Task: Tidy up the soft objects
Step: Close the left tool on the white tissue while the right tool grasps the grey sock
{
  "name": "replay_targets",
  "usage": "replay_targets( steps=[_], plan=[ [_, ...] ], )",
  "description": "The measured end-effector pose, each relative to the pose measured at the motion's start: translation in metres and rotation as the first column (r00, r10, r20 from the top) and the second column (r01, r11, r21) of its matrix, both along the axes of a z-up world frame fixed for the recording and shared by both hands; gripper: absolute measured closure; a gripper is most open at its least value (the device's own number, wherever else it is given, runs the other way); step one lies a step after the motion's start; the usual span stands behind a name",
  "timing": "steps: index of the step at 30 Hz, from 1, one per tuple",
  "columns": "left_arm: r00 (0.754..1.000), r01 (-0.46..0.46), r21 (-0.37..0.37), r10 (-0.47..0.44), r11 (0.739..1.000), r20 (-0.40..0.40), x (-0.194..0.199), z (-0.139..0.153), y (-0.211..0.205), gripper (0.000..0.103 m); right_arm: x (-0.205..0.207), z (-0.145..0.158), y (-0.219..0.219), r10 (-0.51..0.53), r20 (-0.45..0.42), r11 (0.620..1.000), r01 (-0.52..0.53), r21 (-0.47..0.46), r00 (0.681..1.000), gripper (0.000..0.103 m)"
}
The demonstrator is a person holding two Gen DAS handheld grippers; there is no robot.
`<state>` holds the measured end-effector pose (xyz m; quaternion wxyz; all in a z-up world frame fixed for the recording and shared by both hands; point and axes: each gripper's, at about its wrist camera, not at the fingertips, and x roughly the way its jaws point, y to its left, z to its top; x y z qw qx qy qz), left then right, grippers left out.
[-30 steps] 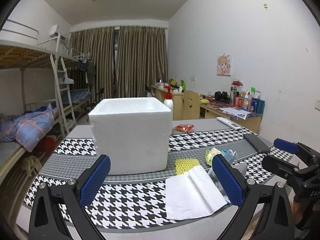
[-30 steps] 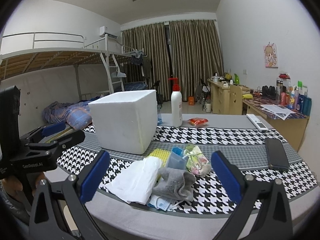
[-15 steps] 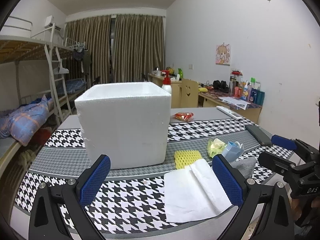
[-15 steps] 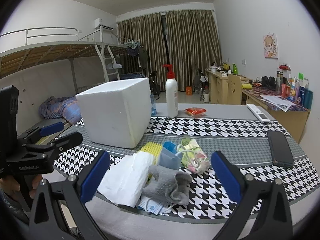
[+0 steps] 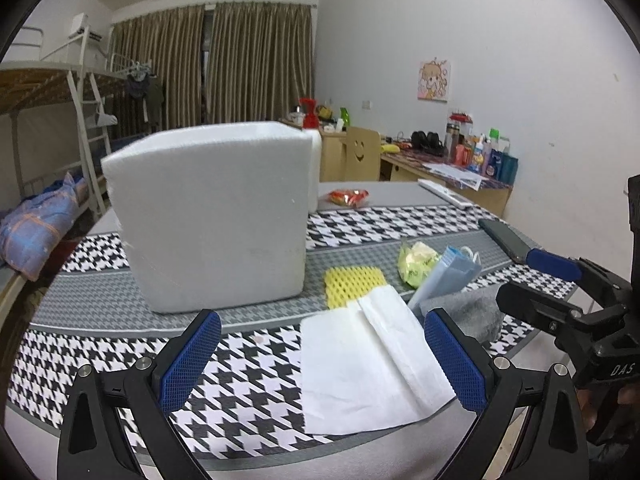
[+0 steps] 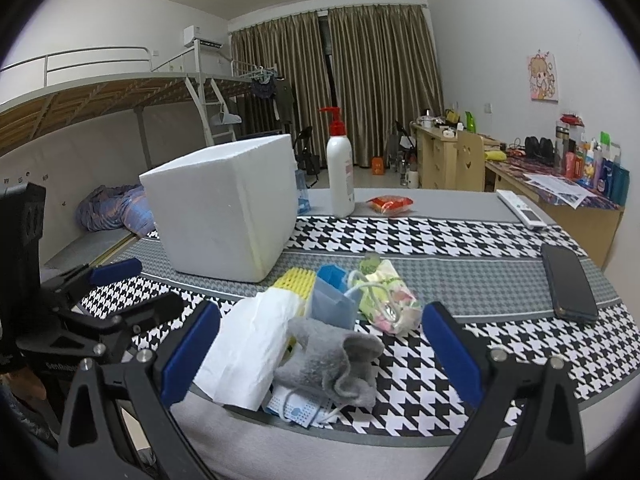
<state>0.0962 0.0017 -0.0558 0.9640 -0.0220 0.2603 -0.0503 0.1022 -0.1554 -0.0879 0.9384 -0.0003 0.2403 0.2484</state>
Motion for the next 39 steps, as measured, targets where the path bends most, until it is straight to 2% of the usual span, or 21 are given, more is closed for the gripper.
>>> replay_targets(
  steps=[11,19,25,32,39],
  plan=[
    [0.997,0.034,-0.004,-0.034,0.999,-0.074,0.011,-0.016,-0.011,0.001,0.002,-0.013,-0.004,-0.009,-0.041,1.000,0.008,-0.018,0.999,0.001],
    [0.991,0.068,-0.034,-0.072,0.997,-0.114,0.017,-0.026,-0.015,0.001,0.004,-0.016,-0.005,-0.003,-0.051,1.000,0.002,-0.023,0.999,0.001],
    [0.985,0.080,-0.024,-0.083,0.996,-0.153,0.026,-0.036,-0.021,0.002,0.006,-0.015,-0.002,0.006,-0.049,0.999,-0.008,-0.038,0.999,0.001],
    [0.976,0.087,-0.029,-0.091,0.996,-0.199,0.030,-0.045,-0.020,0.015,0.008,-0.023,0.006,0.033,-0.072,0.998,-0.036,-0.044,0.997,0.001],
    [0.962,0.093,-0.046,-0.102,0.995,-0.252,0.038,-0.055,-0.019,0.029,0.009,-0.024,0.005,0.035,-0.086,0.999,-0.039,-0.039,0.996,0.006]
  ],
)
